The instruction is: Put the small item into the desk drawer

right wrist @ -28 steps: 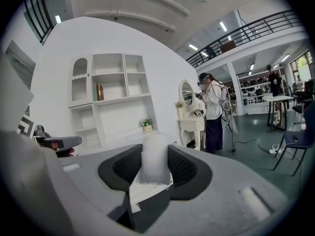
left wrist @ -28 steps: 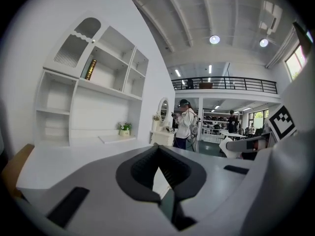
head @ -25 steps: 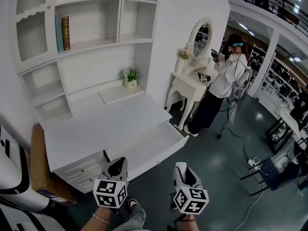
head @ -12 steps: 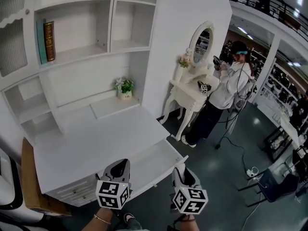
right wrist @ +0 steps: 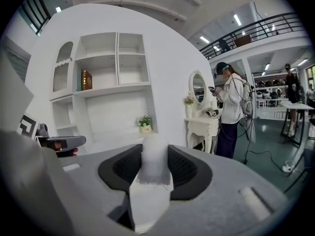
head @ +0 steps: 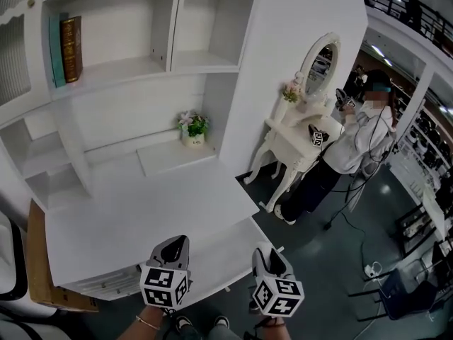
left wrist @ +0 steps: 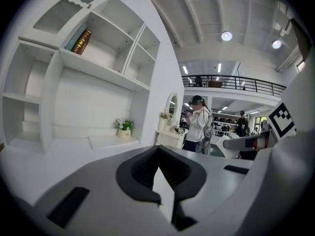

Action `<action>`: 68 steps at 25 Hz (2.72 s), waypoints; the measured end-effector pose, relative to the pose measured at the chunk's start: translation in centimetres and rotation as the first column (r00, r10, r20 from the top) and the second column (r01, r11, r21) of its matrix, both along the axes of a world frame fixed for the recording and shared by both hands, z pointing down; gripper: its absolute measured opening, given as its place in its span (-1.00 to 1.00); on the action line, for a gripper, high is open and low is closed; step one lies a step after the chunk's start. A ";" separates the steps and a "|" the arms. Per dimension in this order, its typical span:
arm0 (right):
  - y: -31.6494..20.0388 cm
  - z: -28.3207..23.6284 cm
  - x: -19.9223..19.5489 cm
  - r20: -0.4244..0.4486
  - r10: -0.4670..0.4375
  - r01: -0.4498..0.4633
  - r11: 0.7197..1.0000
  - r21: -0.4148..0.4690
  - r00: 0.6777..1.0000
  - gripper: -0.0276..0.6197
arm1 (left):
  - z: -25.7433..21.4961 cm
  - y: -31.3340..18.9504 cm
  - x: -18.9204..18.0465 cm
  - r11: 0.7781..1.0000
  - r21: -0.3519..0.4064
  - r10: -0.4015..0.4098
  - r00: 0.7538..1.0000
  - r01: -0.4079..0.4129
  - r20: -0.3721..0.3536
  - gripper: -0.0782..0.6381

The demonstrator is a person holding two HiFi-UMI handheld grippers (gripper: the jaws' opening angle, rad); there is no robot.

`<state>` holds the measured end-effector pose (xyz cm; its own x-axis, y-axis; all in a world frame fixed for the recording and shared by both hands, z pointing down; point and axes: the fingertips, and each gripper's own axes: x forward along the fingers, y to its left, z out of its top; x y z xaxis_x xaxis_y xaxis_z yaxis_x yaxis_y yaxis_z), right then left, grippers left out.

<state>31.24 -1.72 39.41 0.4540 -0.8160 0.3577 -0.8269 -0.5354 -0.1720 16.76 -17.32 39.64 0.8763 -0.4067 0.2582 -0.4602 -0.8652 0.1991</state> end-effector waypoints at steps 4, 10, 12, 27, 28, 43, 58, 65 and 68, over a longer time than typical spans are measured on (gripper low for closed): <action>-2.0 0.1 1.9 0.008 -0.059 0.059 0.998 0.001 0.998 -0.40 | 0.3 -1.0 0.6 0.998 -0.019 -0.058 0.998 0.058 0.004 -0.79; -4.3 -0.8 3.7 -0.005 -0.154 0.154 0.988 0.001 0.988 -0.40 | -0.6 -1.8 0.5 0.988 -0.017 -0.156 0.988 0.156 -0.021 -0.79; -4.7 -0.9 4.1 -0.007 -0.172 0.172 0.985 -0.001 0.985 -0.40 | -0.5 -1.9 0.5 0.984 -0.019 -0.179 0.984 0.179 -0.017 -0.79; -8.3 2.0 2.6 0.039 -0.323 0.325 0.945 -0.040 0.946 -0.40 | 3.2 -2.3 -3.5 0.934 -0.059 -0.351 0.935 0.353 0.039 -0.79; -8.5 2.5 2.1 0.044 -0.342 0.344 0.938 -0.045 0.939 -0.40 | 3.7 -2.1 -4.2 0.926 -0.065 -0.368 0.929 0.371 0.048 -0.79; -9.7 15.3 -3.1 0.218 -0.471 0.514 0.828 -0.223 0.855 -0.40 | 15.3 0.4 -10.7 0.819 -0.219 -0.488 0.845 0.530 0.220 -0.79; -10.0 21.0 -4.6 0.267 -0.503 0.569 0.751 -0.335 0.822 -0.40 | 19.0 0.1 -12.4 0.775 -0.249 -0.527 0.811 0.581 0.255 -0.79; -11.8 23.4 -4.1 0.260 -0.520 0.581 0.715 -0.388 0.813 -0.40 | 19.3 -0.1 -13.5 0.754 -0.250 -0.550 0.792 0.607 0.265 -0.79; -12.6 24.3 -3.9 0.261 -0.525 0.586 0.701 -0.407 0.810 -0.40 | 19.5 -0.2 -14.2 0.741 -0.253 -0.565 0.781 0.622 0.266 -0.79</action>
